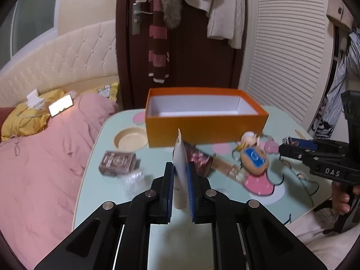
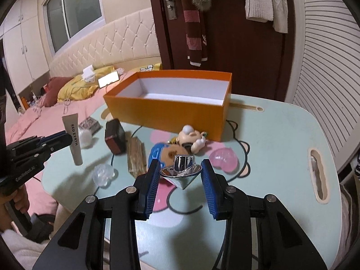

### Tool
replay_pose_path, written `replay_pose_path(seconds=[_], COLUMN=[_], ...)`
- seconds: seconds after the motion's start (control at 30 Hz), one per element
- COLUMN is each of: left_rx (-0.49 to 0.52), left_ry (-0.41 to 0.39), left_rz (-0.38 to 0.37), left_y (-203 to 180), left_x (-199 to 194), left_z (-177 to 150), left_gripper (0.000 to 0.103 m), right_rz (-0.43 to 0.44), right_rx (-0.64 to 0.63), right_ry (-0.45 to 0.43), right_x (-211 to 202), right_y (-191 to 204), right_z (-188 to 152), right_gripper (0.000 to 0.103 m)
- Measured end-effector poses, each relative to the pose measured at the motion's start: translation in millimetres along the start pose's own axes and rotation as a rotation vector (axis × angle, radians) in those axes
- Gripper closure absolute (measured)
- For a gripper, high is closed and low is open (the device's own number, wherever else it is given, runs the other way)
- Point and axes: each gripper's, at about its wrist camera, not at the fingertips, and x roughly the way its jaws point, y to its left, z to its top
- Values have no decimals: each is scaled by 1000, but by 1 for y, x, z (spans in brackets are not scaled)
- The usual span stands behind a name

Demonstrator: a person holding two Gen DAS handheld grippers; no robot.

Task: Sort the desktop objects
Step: 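Carry the tube and the cap into the orange box and open both tools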

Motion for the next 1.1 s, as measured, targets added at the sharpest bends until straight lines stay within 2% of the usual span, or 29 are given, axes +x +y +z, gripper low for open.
replay_pose_path(seconds=[0.3, 0.47, 0.57, 0.67, 0.8, 0.93, 1.03, 1.1], left_rx=[12, 27, 35, 27, -11, -29, -42, -50], left_ry=[-84, -93, -95, -28, 44, 88, 100, 103], left_rz=[-59, -104, -130, -135, -149, -151, -148, -144], left_y=[2, -1, -3, -7, -4, -1, 0, 1], left_x=[-7, 35, 61, 98, 136, 152, 156, 158], left_z=[59, 100, 124, 124, 118, 112, 109, 108], left_gripper=[92, 92, 92, 92, 92, 92, 92, 86], right_rz=[59, 95, 89, 58, 25, 8, -7, -27], right_rx=[20, 41, 45, 49, 67, 94, 83, 71], right_ry=[-43, -80, -92, -47, 35, 100, 115, 121], right_x=[0, 8, 26, 57, 99, 126, 135, 139], right_y=[-4, -6, -6, -6, -10, -17, -18, -17], right_z=[45, 82, 107, 123, 124, 119, 117, 117], right_gripper=[64, 64, 64, 64, 64, 64, 64, 64])
